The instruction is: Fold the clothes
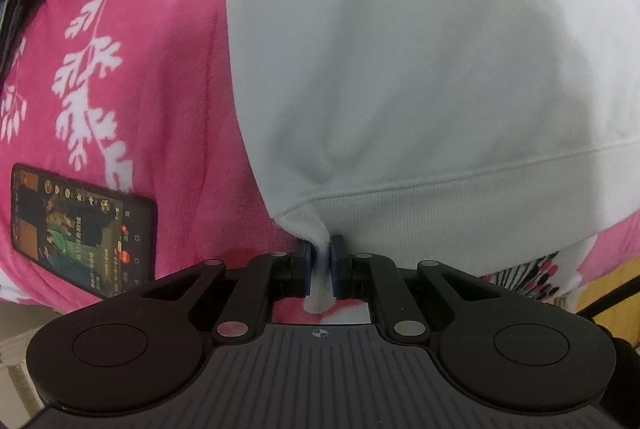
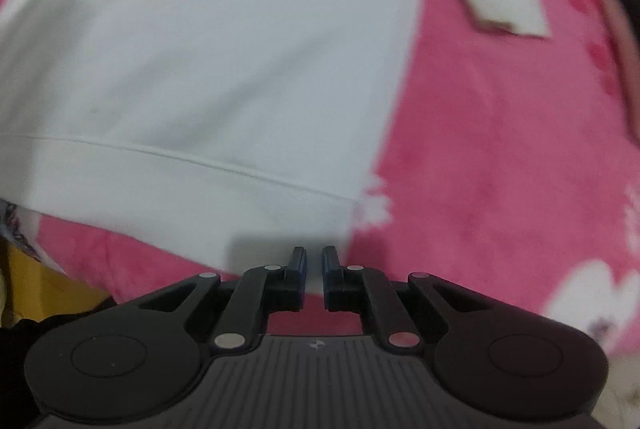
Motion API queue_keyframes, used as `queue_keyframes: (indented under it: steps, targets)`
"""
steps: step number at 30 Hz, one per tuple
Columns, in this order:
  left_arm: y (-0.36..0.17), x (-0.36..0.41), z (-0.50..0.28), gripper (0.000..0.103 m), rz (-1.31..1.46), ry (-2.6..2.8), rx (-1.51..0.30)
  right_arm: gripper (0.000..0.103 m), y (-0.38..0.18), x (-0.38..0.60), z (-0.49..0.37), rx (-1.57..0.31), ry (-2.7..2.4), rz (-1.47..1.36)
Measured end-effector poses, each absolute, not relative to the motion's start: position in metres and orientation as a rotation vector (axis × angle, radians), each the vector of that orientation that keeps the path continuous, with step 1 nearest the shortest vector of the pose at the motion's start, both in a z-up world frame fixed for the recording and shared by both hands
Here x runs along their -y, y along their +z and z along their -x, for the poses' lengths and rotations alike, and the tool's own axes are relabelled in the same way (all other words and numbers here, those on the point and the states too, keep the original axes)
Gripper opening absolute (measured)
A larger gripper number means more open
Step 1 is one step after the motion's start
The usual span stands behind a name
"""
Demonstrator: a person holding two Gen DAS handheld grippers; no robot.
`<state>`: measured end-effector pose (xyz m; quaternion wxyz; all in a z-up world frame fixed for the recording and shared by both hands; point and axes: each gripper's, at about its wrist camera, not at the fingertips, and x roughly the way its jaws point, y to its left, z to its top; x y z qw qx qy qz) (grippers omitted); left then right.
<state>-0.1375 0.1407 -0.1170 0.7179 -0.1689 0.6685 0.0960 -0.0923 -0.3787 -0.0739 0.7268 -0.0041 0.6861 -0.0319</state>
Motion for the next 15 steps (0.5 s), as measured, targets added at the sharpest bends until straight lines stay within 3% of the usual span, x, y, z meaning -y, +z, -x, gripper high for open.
queue_keyframes:
  steps: [6,9,15]
  targets:
    - [-0.116,-0.153,0.151,0.008,0.379,0.213,-1.460,0.007,-0.042,0.336,0.010,-1.264,0.082,0.044]
    - [-0.113,-0.106,0.123,0.008,0.375,0.216,-1.458,0.007,-0.057,0.312,-0.044,-1.180,0.164,0.096]
    - [-0.111,-0.107,0.129,0.009,0.390,0.215,-1.441,0.007,-0.093,0.327,-0.040,-1.331,0.185,0.207]
